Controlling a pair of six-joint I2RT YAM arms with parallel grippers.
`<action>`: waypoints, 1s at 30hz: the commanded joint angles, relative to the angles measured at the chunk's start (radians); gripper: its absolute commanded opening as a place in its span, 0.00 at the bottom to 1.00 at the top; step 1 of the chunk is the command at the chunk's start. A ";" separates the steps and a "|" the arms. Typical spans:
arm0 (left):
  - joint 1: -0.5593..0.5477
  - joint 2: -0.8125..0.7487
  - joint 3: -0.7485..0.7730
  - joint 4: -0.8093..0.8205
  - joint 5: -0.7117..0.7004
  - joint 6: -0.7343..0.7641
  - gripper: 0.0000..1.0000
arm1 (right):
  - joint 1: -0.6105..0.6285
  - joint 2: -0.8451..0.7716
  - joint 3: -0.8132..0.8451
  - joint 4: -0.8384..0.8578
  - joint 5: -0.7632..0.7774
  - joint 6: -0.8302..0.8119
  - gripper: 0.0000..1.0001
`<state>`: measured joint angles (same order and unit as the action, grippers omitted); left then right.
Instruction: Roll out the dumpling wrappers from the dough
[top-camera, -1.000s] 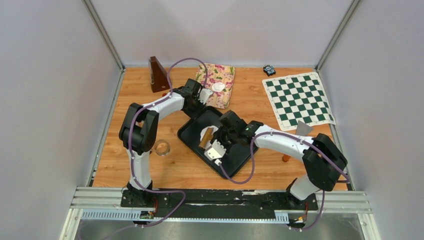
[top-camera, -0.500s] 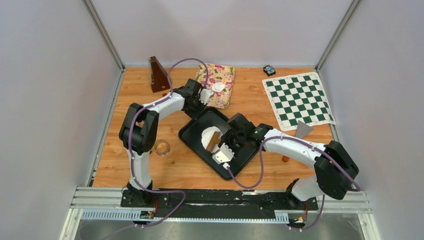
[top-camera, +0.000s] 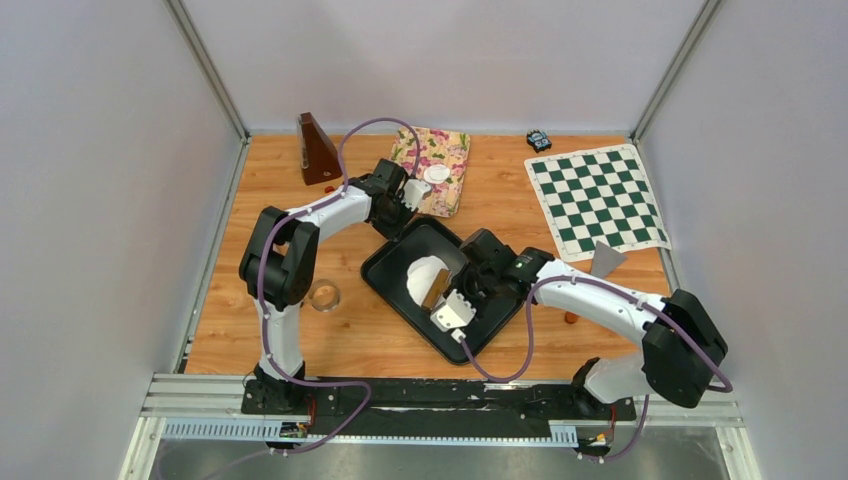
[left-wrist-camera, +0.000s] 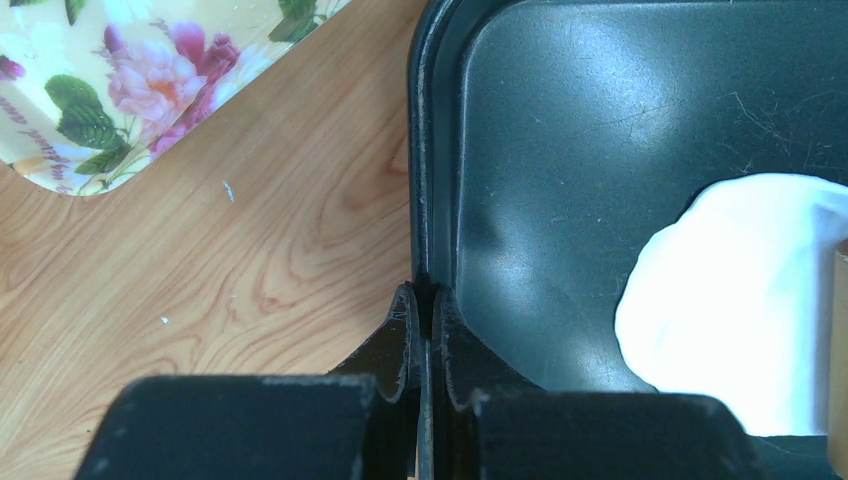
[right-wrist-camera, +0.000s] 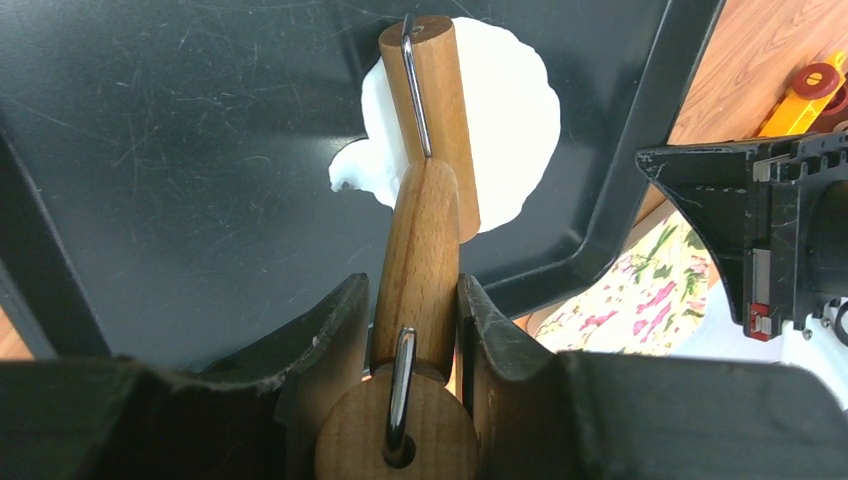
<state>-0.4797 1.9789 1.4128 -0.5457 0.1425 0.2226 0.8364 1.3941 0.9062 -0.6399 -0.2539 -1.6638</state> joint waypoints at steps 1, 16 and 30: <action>-0.007 -0.038 -0.002 -0.016 0.004 0.016 0.00 | -0.001 0.038 -0.076 -0.398 0.058 0.076 0.00; -0.007 -0.033 0.002 -0.018 0.018 0.007 0.00 | -0.002 0.022 0.007 -0.384 0.084 0.134 0.00; -0.007 -0.047 0.002 -0.018 0.034 0.000 0.00 | -0.053 0.105 0.332 -0.346 0.042 0.187 0.00</action>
<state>-0.4789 1.9785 1.4128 -0.5461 0.1478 0.2214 0.7788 1.4818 1.1992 -0.9878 -0.1776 -1.4998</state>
